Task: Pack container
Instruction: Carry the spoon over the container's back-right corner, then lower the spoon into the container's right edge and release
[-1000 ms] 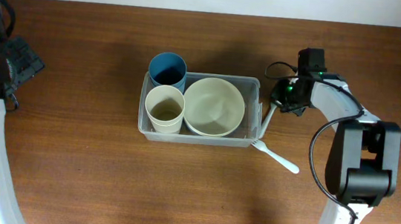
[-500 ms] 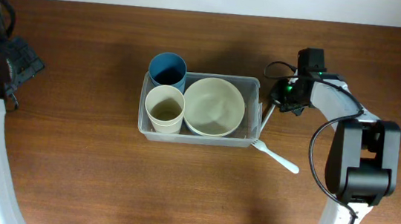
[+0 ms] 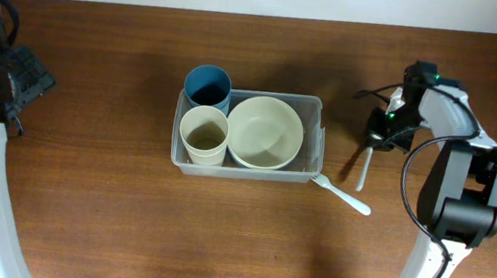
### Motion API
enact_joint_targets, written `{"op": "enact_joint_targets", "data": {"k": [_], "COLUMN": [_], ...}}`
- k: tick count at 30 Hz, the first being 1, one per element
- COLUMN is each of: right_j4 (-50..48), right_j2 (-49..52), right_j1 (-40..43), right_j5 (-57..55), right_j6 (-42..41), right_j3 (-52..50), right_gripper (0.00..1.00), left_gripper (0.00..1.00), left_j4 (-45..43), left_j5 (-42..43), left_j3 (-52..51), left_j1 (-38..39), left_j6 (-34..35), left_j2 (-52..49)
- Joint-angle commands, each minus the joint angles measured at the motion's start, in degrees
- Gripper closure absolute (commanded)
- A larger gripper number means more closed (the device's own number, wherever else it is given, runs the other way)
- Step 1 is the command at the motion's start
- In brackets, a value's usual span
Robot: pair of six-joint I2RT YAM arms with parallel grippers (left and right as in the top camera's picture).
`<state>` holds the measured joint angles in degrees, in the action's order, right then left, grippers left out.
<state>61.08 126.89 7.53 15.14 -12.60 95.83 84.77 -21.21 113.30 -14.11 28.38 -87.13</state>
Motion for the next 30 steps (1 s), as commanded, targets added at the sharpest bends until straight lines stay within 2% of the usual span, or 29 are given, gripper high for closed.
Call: {"op": "enact_joint_targets", "data": {"k": [1, 6, 12, 23, 30], "right_j4": [5.70, 14.45, 20.02, 19.34, 17.77], "right_j2": [0.63, 0.63, 0.63, 0.63, 0.66], "right_j1": [-0.81, -1.70, -3.67, -11.89, -15.15], "right_j5": [-1.77, 2.56, 8.37, 10.19, 10.16], "right_j6": [9.70, 14.34, 16.06, 16.44, 11.39], "right_j3": [8.46, 18.80, 27.10, 28.26, 28.22], "right_gripper": [0.96, 0.96, 0.96, 0.96, 0.96], "left_gripper": [0.00, 0.00, 0.00, 0.00, 0.00], "left_j4": [0.09, 0.09, 0.09, 0.09, 0.09], "left_j5": [0.07, 0.07, 0.07, 0.07, 0.07], "left_j3": [-0.13, -0.13, -0.13, -0.13, -0.13], "left_j1": [-0.26, -0.26, -0.26, -0.26, -0.26], "left_j6": [0.72, 0.72, 0.72, 0.72, 0.72], "left_j2": [-0.20, -0.20, -0.20, -0.20, -0.20]}}
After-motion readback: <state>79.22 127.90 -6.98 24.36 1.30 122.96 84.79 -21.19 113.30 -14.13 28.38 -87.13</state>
